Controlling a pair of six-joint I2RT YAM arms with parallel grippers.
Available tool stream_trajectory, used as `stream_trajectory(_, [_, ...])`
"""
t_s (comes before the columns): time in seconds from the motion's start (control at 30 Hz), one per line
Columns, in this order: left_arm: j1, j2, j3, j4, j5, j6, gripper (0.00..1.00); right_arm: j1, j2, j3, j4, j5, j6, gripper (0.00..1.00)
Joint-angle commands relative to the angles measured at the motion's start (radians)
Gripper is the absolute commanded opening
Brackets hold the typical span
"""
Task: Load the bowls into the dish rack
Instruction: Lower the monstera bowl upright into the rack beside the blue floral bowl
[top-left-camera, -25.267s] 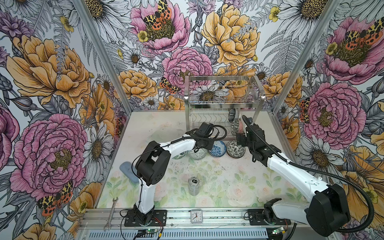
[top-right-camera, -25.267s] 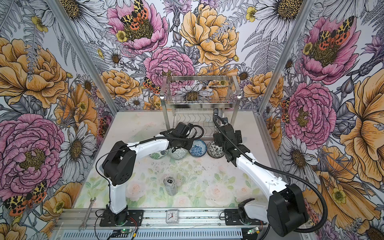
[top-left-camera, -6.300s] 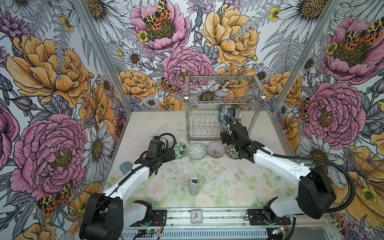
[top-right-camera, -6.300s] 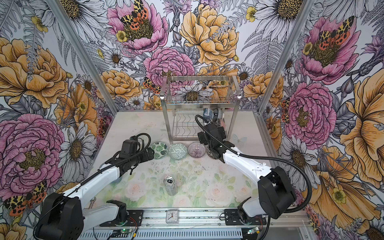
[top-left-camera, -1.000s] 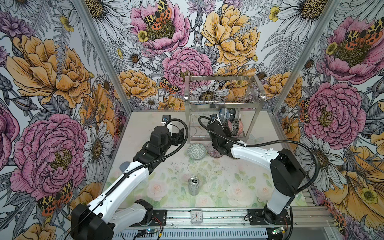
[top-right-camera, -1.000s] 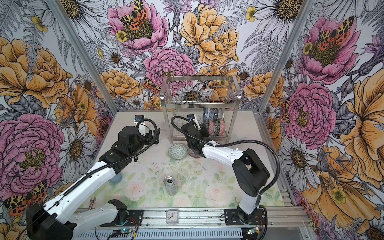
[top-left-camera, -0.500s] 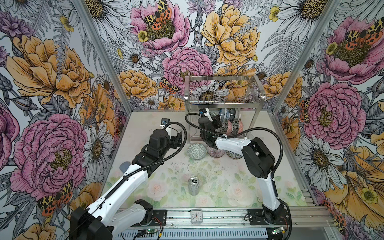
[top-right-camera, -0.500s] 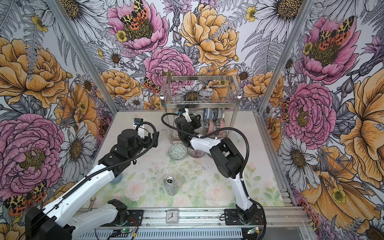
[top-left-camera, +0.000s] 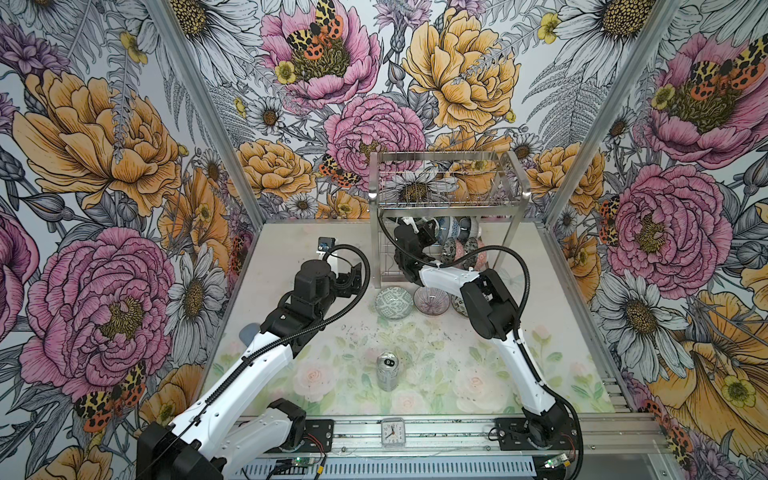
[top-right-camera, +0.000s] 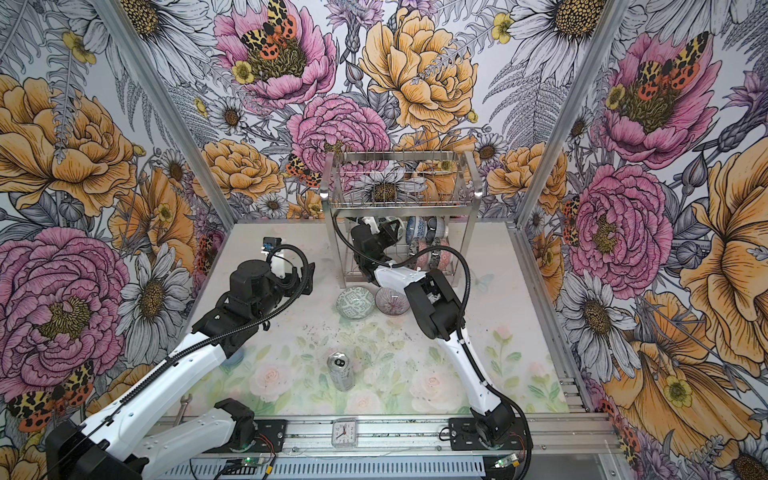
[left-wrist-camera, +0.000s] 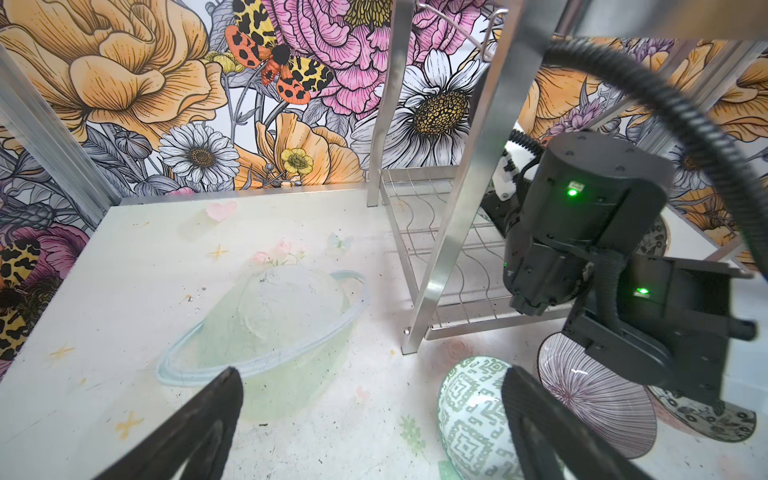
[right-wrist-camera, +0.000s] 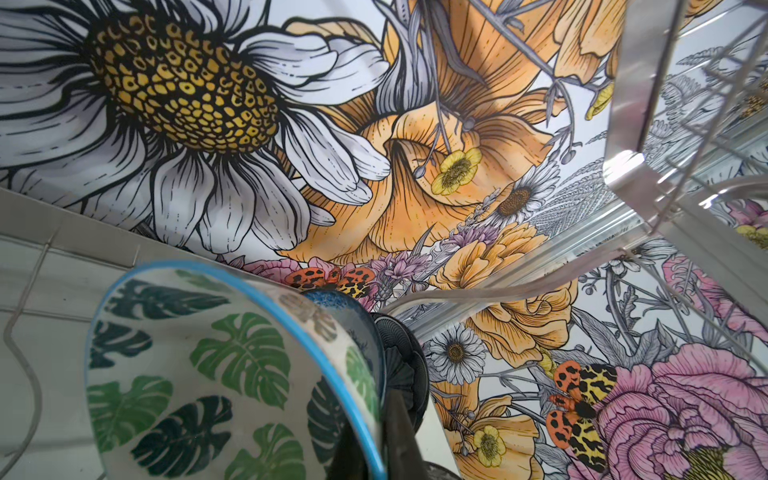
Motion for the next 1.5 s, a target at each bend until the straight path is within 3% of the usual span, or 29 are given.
stream_trajectory(0.0, [0.009, -0.016, -0.008, 0.009, 0.021, -0.006, 0.99, -0.022, 0.022, 0.067, 0.039, 0.019, -0.019, 0.0])
stream_trajectory(0.47, [0.007, -0.009, -0.007, 0.002, 0.026, -0.011, 0.99, -0.058, 0.15, 0.237, -0.066, -0.013, -0.009, 0.0])
stream_trajectory(0.63, [0.009, -0.011, -0.007, -0.003, 0.022, -0.01, 0.99, -0.058, 0.18, 0.321, -0.171, -0.036, 0.053, 0.0])
stream_trajectory(0.97, [0.01, 0.007, -0.009, 0.003, 0.022, -0.006, 0.99, -0.046, 0.187, 0.319, -0.218, -0.076, 0.08, 0.0])
stream_trajectory(1.13, [0.016, 0.018, -0.009, 0.009, 0.03, -0.009, 0.99, -0.035, 0.173, 0.305, -0.241, -0.105, 0.115, 0.2])
stream_trajectory(1.47, [0.019, 0.007, -0.01, 0.004, 0.033, -0.02, 0.99, -0.028, 0.087, 0.237, -0.282, -0.131, 0.185, 0.42])
